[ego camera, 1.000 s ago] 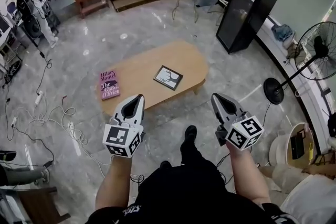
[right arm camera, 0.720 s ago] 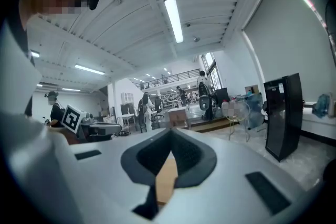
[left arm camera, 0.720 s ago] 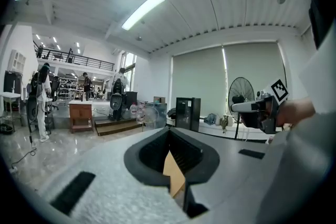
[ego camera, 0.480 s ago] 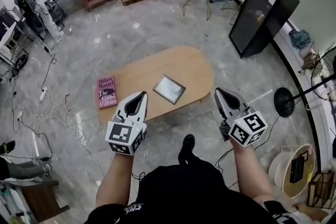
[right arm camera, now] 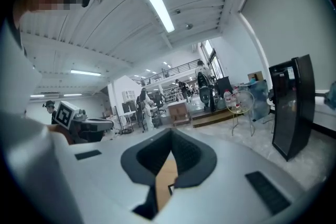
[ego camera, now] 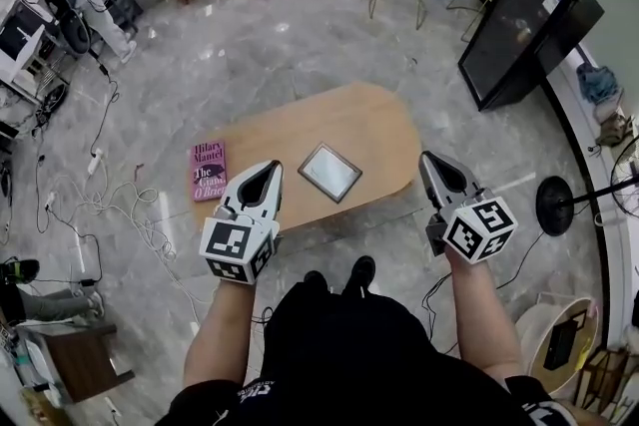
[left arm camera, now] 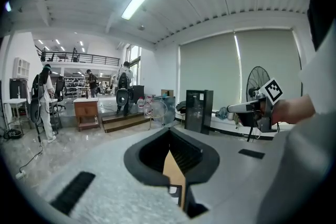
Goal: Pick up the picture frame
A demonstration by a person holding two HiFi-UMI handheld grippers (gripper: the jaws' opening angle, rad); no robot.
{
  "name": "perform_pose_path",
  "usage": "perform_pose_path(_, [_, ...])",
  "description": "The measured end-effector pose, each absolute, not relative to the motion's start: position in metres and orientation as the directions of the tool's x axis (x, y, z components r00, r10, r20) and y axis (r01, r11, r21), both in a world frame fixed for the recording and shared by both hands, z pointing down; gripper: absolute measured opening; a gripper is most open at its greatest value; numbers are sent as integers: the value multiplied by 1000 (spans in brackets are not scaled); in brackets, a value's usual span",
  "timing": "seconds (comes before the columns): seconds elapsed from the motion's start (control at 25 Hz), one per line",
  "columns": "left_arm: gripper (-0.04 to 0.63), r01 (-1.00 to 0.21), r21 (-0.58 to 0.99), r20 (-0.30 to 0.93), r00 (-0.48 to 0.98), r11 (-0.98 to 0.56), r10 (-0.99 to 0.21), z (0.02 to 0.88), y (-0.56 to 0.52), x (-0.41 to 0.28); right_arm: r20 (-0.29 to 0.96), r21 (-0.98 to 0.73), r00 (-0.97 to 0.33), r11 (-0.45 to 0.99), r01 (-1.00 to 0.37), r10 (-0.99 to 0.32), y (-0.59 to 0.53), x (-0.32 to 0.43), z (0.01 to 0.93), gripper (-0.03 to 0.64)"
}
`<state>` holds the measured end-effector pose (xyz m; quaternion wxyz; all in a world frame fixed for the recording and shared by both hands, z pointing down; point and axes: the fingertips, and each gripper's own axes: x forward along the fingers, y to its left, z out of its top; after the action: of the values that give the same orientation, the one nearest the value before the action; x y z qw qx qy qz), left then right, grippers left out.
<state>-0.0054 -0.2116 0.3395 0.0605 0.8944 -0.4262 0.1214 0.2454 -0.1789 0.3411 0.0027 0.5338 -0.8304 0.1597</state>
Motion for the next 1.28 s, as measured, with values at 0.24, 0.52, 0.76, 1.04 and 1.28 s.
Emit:
perform_pose_path(0.24, [9, -773, 54, 256, 622, -632, -740, 351, -238, -21, 223, -250, -453, 398, -883, -863, -201, 215, 351, 5])
perform_pose_path(0.52, [9, -757, 139, 227, 652, -639, -723, 358, -266, -47, 273, -218, -403, 352, -910, -873, -224, 184, 353, 5])
perform_pose_path(0.76, [9, -749, 190, 254, 662, -634, -706, 394, -280, -73, 342, -197, -381, 331, -923, -859, -230, 156, 379, 5])
perform_pose_path(1.04, [9, -745, 245, 292, 667, -620, -686, 433, -293, -74, 449, -196, -415, 365, -910, -792, -249, 135, 431, 6])
perform_pose_path(1.28, [9, -774, 237, 344, 633, -588, -694, 474, -320, -80, 492, -209, -470, 425, -881, -733, -284, 122, 484, 6])
